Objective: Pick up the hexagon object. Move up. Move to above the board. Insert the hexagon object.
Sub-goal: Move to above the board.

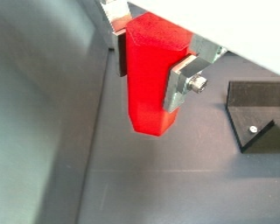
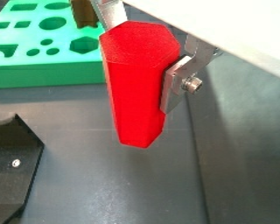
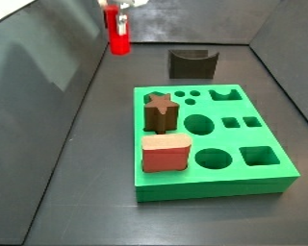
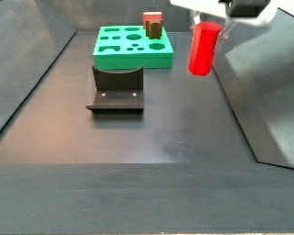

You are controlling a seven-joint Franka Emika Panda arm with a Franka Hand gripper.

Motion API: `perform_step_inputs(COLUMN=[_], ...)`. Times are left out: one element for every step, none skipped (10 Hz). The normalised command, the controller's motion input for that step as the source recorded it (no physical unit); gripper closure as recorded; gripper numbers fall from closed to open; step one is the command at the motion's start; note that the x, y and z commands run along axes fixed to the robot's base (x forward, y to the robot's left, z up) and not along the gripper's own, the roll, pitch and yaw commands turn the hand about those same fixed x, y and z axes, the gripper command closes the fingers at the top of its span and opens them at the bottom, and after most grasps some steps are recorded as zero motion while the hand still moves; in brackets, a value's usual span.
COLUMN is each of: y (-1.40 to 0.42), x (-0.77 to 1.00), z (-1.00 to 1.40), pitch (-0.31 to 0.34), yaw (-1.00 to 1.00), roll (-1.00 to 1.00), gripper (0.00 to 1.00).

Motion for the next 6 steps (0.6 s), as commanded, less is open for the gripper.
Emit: perform_step_inputs(y=[0.05,0.05,0.06,0.06,0.06,0.06], x=[-0.03,-0.02,-0.02,-0.02,-0.02,-0.01], z=[1.00,1.00,1.00,1.00,1.00,1.00], pitch=[0.194,0.137,0.113,0.100,0.090,0.086], yaw=[-0.07,-0.05,-0.05,-0.04,-0.04,-0.03], roll=[0.01,0.02,0.02,0.02,0.02,0.02], gripper=[1.00,1.00,1.00,1.00,1.00,1.00])
